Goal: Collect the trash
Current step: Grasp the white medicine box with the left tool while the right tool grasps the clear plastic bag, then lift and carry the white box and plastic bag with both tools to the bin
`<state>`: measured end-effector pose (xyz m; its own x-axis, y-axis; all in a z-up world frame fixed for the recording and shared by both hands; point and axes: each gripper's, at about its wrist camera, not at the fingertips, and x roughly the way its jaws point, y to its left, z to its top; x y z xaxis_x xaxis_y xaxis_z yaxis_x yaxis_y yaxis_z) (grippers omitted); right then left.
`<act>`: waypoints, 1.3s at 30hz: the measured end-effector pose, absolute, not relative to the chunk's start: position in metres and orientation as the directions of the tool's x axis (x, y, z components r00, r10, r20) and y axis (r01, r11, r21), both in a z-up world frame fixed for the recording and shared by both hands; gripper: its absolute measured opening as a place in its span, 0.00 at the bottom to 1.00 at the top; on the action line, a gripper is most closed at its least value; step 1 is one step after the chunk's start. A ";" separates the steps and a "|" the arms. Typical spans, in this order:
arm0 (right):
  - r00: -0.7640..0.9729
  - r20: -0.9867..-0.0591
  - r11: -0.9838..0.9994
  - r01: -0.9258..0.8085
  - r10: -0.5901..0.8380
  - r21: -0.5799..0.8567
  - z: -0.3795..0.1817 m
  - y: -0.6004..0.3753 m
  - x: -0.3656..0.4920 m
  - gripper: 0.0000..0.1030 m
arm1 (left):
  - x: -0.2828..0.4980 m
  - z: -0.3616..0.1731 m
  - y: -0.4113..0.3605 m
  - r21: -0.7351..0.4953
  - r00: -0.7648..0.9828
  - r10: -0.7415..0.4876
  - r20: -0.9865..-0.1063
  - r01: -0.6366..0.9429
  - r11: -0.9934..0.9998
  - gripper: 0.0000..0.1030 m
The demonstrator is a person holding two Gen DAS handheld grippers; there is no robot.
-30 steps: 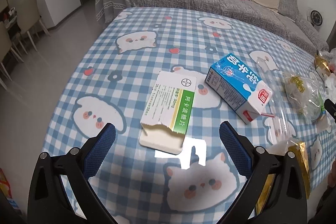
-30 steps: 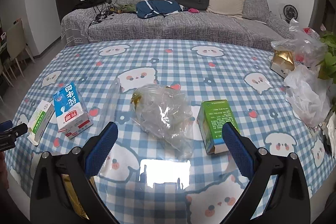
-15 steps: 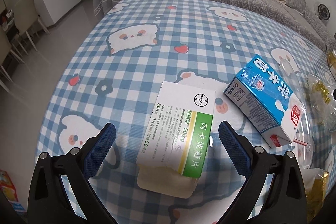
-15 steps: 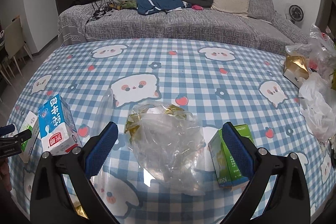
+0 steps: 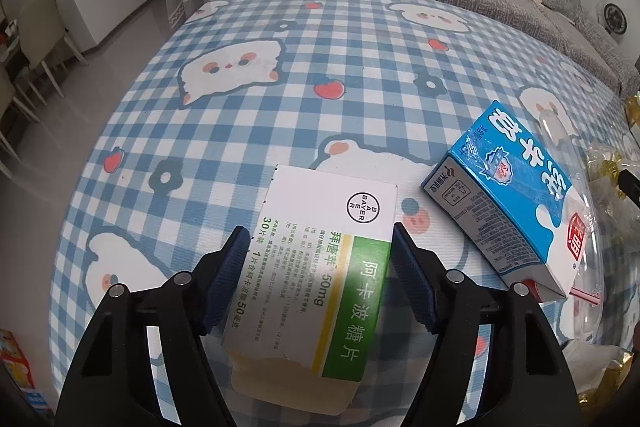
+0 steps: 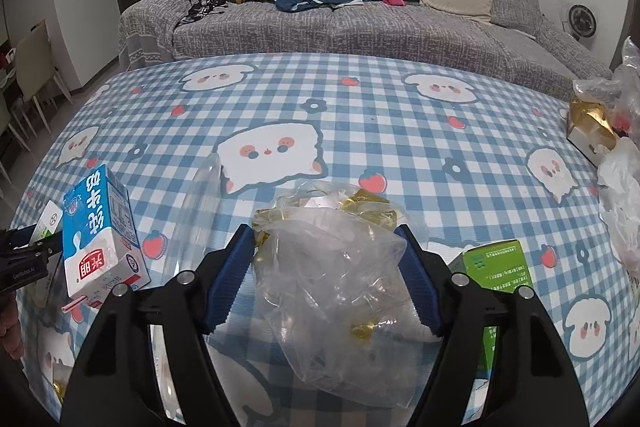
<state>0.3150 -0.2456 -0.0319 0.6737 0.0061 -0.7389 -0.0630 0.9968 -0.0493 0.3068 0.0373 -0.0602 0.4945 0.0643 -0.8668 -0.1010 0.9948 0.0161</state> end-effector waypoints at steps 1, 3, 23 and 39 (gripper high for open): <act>0.673 -0.739 0.997 -0.065 0.008 -0.048 -0.032 -0.245 0.315 0.63 | 0.306 -0.060 0.037 0.018 0.496 0.066 -0.866 -0.100 0.995 0.64; 0.672 -0.740 0.997 -0.067 0.010 -0.047 -0.033 -0.245 0.315 0.59 | 0.306 -0.060 0.036 0.020 0.497 0.067 -0.865 -0.099 0.995 0.63; 0.683 -0.730 0.999 -0.051 0.022 -0.017 -0.024 -0.249 0.298 0.35 | 0.285 -0.046 0.037 0.013 0.529 0.065 -0.846 -0.103 0.995 0.61; 0.704 -0.710 0.997 -0.064 0.022 -0.032 0.002 -0.238 0.245 0.35 | 0.231 -0.021 0.041 0.000 0.567 0.056 -0.822 -0.097 0.995 0.61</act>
<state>0.2447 -0.2377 0.0020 0.7041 0.0219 -0.7098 -0.0637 0.9974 -0.0324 0.2309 0.0406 -0.0207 0.5669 0.0557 -0.8219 -0.0972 0.9953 0.0004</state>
